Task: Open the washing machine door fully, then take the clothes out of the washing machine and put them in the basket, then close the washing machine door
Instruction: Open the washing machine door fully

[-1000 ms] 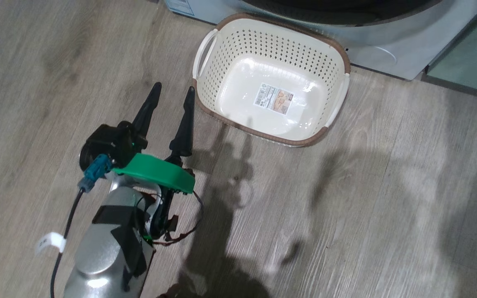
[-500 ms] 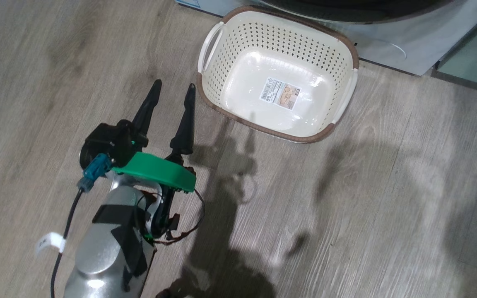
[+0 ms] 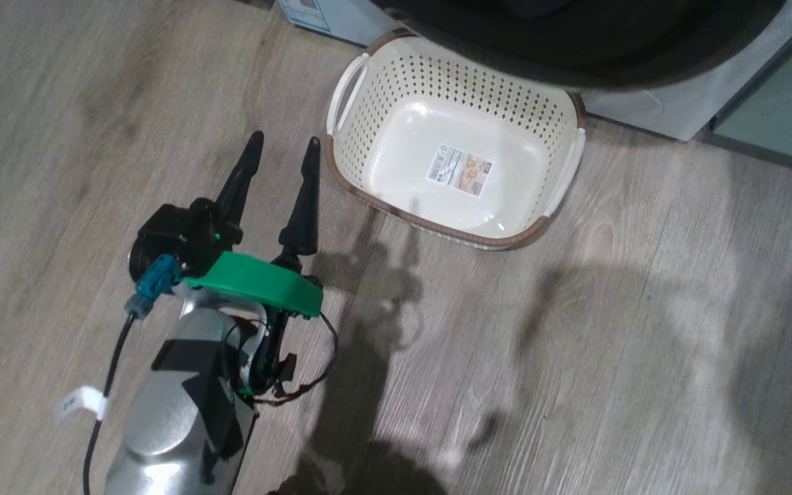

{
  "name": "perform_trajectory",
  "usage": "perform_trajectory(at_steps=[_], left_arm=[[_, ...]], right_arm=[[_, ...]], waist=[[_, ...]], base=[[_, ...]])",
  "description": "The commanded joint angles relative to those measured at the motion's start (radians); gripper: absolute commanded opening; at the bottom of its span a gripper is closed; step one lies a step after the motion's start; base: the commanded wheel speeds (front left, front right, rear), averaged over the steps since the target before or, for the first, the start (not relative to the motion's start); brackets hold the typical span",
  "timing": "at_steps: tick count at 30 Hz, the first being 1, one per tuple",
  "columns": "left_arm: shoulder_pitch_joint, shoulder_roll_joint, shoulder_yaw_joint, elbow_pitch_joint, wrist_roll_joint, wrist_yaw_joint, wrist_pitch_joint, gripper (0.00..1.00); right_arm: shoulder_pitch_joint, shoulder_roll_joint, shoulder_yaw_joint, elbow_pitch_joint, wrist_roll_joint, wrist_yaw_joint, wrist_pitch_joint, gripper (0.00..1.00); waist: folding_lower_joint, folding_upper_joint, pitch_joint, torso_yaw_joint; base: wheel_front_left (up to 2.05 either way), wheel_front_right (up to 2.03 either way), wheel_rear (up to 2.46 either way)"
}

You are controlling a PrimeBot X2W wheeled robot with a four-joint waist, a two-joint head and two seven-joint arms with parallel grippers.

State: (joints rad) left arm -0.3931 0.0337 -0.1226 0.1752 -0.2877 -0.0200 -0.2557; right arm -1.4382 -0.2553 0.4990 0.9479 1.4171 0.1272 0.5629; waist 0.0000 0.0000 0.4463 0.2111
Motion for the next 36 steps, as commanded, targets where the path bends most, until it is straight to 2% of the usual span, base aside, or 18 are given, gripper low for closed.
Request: perform_trajectory(at_steps=[1, 17, 36], left_arm=[[-0.005, 0.017, 0.042, -0.033, 0.0, 0.001, -0.006, 1.0], [0.029, 0.017, 0.05, -0.013, 0.01, -0.006, -0.006, 1.0], [0.088, 0.017, 0.069, 0.009, 0.041, -0.026, -0.006, 1.0]], right_arm=[[0.024, 0.037, 0.018, -0.041, 0.009, 0.003, 0.02, 0.0], [0.195, 0.076, 0.067, -0.154, 0.09, 0.003, 0.108, 0.0], [0.394, 0.198, 0.128, -0.201, 0.186, 0.003, 0.122, 0.0]], waist=[[0.0, 0.0, -0.007, -0.001], [0.0, 0.0, -0.115, -0.001], [0.0, 0.0, -0.233, -0.017]], base=[[0.0, 0.0, 0.0], [0.0, 0.0, 0.0], [0.0, 0.0, 0.0]])
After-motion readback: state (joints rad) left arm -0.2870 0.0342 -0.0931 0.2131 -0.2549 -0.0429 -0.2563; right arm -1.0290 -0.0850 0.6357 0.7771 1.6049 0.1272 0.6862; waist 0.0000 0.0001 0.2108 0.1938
